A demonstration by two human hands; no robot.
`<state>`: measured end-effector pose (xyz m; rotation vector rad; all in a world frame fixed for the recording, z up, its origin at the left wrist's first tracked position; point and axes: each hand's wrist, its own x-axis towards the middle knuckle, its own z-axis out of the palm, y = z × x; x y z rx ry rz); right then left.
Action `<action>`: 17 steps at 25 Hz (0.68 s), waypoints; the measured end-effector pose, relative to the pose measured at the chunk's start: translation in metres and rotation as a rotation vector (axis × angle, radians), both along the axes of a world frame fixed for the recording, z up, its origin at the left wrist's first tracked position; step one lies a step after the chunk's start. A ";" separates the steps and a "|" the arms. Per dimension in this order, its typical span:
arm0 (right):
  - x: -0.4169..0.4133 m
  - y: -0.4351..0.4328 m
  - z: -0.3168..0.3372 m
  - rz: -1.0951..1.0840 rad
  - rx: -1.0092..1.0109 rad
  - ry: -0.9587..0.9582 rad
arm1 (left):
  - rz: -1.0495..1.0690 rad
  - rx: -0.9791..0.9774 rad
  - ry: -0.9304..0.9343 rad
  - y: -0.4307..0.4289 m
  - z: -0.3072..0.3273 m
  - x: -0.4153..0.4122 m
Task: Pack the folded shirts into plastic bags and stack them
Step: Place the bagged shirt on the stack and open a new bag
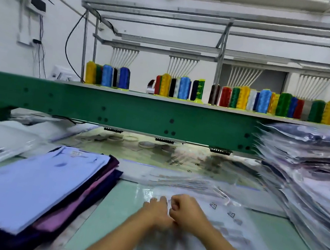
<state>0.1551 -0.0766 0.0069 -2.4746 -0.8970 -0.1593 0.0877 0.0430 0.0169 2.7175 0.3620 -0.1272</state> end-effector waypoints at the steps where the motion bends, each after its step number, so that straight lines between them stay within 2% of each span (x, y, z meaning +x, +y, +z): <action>1: 0.000 0.000 -0.009 -0.012 0.014 0.013 | 0.011 -0.001 0.020 0.004 -0.014 0.000; 5: 0.011 -0.015 -0.024 -0.074 0.110 0.039 | 0.046 0.042 -0.081 0.028 -0.046 0.009; 9: 0.036 -0.057 -0.036 -0.281 -0.003 -0.018 | 0.071 0.071 -0.220 0.059 -0.049 0.023; 13: 0.055 -0.080 -0.043 -0.464 -0.038 -0.046 | 0.101 0.004 -0.402 0.074 -0.049 0.038; 17: 0.060 -0.077 -0.040 -0.423 0.103 0.100 | 0.108 0.271 -0.453 0.068 -0.034 0.047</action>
